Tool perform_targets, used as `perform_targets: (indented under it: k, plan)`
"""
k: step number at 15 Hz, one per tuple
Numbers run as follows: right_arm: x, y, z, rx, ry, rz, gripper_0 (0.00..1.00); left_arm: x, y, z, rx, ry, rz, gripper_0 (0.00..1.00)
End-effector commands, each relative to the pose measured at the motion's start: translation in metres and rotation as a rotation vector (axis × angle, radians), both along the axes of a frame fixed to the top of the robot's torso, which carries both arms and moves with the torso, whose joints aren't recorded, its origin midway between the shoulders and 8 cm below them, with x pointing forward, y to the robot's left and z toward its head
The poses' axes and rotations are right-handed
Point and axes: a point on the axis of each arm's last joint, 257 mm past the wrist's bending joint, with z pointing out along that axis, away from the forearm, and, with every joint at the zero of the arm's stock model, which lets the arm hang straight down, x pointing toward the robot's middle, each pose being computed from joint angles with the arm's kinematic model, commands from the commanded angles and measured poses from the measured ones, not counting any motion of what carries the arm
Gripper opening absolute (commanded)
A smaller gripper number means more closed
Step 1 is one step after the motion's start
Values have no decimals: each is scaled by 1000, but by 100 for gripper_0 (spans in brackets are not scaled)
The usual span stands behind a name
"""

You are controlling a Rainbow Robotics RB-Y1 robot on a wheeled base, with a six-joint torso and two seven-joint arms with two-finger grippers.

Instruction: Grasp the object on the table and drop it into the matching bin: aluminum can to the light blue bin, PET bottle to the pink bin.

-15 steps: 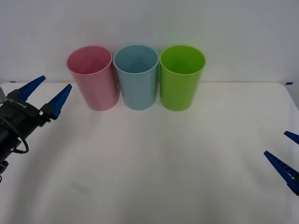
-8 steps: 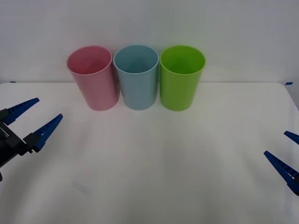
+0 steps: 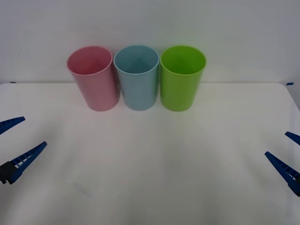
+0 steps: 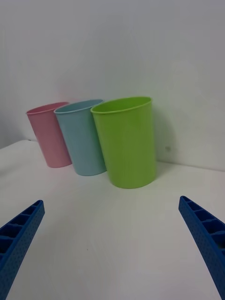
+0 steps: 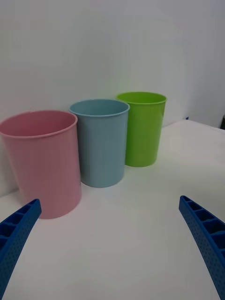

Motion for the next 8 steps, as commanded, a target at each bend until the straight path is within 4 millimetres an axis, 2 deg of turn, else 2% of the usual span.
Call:
perform_targets:
  k: [1,8]
  plan:
    - [0,0,0,0,0,0,100,-11,8,-8,48,-14,12,100]
    - [0,0,0,0,0,0,100,-23,18,-20,59,18,39,100]
